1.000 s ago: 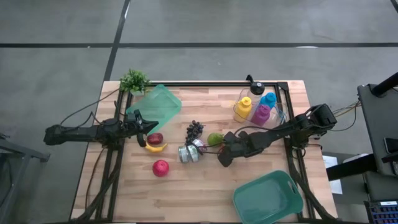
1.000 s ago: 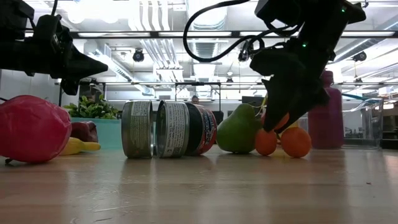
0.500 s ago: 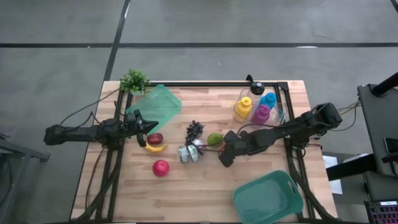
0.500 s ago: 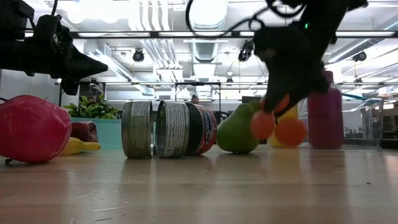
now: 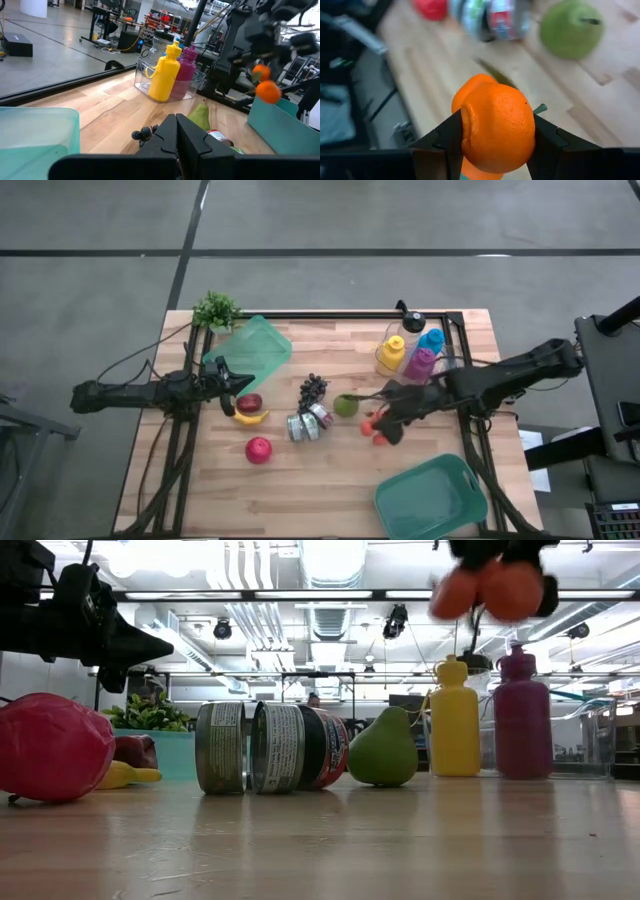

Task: Pick & Place Food Item
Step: Put the orange tangerines into the dark green bin, then put the green pear into the dark green bin

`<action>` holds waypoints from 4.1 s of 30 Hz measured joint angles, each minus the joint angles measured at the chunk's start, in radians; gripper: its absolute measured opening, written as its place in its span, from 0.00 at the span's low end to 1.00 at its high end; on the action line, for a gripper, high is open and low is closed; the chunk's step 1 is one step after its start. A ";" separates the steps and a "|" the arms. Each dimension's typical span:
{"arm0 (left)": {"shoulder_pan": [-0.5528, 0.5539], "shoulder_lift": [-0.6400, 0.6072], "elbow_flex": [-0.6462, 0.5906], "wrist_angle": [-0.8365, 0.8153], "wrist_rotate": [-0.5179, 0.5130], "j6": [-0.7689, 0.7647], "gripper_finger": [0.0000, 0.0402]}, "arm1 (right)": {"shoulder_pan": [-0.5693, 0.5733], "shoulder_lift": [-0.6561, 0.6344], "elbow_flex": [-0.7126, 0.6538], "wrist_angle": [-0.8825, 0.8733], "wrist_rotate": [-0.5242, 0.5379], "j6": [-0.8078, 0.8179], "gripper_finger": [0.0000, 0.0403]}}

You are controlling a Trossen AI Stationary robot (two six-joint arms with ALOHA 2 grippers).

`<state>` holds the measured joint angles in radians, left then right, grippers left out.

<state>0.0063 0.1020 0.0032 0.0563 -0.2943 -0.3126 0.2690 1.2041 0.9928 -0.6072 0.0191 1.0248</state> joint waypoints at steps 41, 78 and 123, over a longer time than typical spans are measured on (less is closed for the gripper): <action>0.000 0.000 0.000 0.000 0.000 0.000 0.00 | 0.702 0.145 0.000 -0.280 0.010 0.087 0.38; 0.000 0.000 0.000 0.000 0.000 0.000 0.00 | 0.704 0.143 0.079 -0.388 0.080 0.231 0.87; 0.000 0.000 0.000 0.000 0.000 0.000 0.00 | 0.163 0.315 0.167 -0.032 0.862 0.144 0.88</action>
<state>0.0062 0.1020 0.0035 0.0563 -0.2943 -0.3122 0.4318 1.5192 1.1599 -0.6392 0.8813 1.1686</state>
